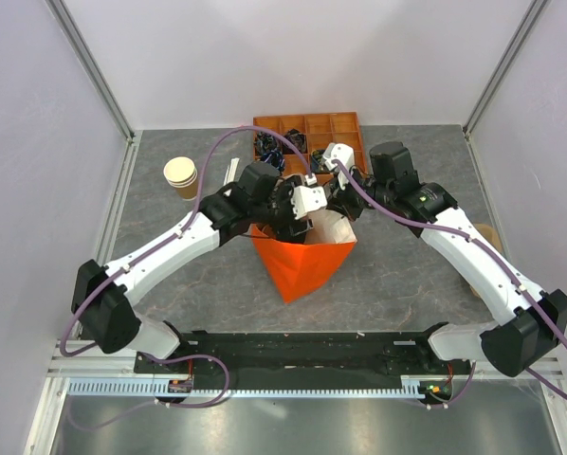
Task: Pack the takeout coffee
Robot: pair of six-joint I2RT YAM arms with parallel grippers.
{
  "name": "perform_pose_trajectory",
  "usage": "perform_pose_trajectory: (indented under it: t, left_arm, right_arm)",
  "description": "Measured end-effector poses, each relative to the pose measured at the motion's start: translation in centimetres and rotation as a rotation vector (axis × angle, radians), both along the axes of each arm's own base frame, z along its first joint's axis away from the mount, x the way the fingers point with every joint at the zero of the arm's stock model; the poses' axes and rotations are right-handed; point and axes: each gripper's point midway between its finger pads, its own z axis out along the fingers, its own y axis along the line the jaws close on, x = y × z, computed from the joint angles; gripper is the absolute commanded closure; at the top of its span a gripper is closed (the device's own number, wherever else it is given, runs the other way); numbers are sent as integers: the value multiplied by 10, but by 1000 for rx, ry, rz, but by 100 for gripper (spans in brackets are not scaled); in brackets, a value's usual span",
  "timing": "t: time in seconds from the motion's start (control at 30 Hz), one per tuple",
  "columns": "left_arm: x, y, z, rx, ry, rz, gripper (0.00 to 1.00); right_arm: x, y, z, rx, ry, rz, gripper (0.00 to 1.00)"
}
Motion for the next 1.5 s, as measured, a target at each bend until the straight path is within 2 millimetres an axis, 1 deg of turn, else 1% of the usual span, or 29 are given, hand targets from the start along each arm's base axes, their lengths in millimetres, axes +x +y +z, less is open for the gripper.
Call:
perform_pose_trajectory:
  t: [0.13, 0.27, 0.4, 0.53, 0.6, 0.67, 0.93, 1.03, 1.23, 1.37, 1.5]
  left_arm:
    - [5, 3, -12, 39, 28, 44, 24]
    - [4, 9, -20, 67, 54, 79, 27]
    - [5, 12, -17, 60, 72, 124, 29]
    - [11, 8, -4, 27, 93, 174, 30]
    - [12, 7, -1, 16, 106, 195, 27]
    - [11, 8, -1, 12, 125, 210, 24]
    - [5, 7, -2, -2, 175, 240, 16]
    - [3, 7, -1, -11, 196, 254, 11]
    - [-5, 5, -2, -44, 240, 253, 11]
    - [-26, 16, -9, -74, 241, 226, 12]
    - [-36, 21, -4, -132, 203, 202, 12]
  right_arm:
    - [2, -2, 0, -5, -1, -16, 100]
    - [3, -2, -1, -8, 1, -23, 100]
    - [4, -2, -1, -7, 1, -23, 100]
    - [4, -2, -1, -7, 1, -23, 100]
    - [4, -1, 1, -4, 0, -26, 100]
    - [5, -1, 2, -2, -3, -26, 100]
    - [4, 1, 4, 0, -10, -22, 100]
    - [5, 0, 4, -4, -12, -28, 100]
    - [6, 1, 4, -8, -15, -35, 100]
    - [6, 1, 4, -8, -13, -39, 100]
    - [5, 3, 4, -5, -9, -36, 100]
